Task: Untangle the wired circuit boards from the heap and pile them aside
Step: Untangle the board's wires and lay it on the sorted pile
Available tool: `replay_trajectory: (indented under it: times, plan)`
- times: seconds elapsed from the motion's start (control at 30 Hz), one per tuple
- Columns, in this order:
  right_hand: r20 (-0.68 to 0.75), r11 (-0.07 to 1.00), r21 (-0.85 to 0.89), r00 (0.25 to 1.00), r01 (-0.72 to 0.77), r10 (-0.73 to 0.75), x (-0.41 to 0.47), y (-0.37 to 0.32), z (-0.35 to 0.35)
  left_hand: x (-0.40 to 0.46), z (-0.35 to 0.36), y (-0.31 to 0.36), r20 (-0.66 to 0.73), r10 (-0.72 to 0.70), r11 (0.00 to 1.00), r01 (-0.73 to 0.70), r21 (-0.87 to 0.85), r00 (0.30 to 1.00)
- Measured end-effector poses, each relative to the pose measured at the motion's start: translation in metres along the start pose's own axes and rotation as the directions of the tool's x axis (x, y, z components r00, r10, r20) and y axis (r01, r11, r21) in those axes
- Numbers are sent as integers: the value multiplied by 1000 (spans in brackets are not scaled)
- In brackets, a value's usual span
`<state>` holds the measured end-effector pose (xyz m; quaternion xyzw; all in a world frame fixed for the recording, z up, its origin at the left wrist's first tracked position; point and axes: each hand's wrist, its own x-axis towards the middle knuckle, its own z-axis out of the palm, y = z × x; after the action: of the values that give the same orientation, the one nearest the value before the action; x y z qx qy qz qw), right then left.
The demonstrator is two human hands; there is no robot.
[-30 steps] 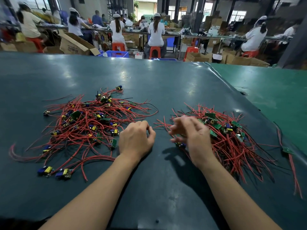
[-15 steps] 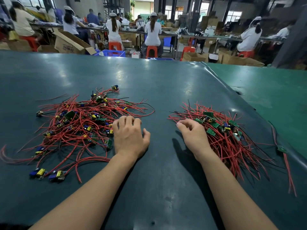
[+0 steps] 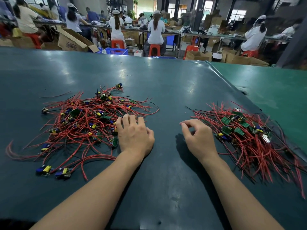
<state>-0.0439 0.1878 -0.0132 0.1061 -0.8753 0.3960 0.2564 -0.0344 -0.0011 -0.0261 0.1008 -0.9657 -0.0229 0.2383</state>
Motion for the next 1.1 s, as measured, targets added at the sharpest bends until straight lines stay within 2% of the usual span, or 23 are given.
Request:
replay_trajectory:
  times: [0.1,0.23,0.37,0.4,0.63,0.77,0.83,0.9,1.0,1.1]
  plan:
    - [64,999,-36,997,36,-34,-3,-1,4,3,-2,0,32,57,997,-59,55,998]
    - [50,998,-54,998,35,-32,-2,3,5,33,-9,-17,134,165,964,-188,186,977]
    - [69,996,-84,997,35,-29,-1,6,6,59,-24,-52,357,23,926,-155,345,934]
    - [65,996,-86,998,30,-24,-1,7,6,61,-26,-58,372,9,915,-158,371,928]
    - [97,990,-139,995,17,-3,0,6,8,71,-50,-70,381,147,890,-291,352,913]
    - [66,994,-89,995,-68,74,2,5,6,84,-73,-73,201,216,884,-279,375,956]
    - [64,992,-71,992,-108,113,2,5,6,94,-91,-73,90,346,847,-352,399,934]
    - [72,991,-58,990,-120,124,3,4,6,106,-111,-68,-21,434,851,-403,338,900]
    - [54,995,-25,994,-93,95,1,3,5,117,-143,-49,-189,340,931,-358,-70,921]
    - [73,996,80,997,32,-37,-4,0,5,117,-161,-20,-370,242,846,-382,-372,897]
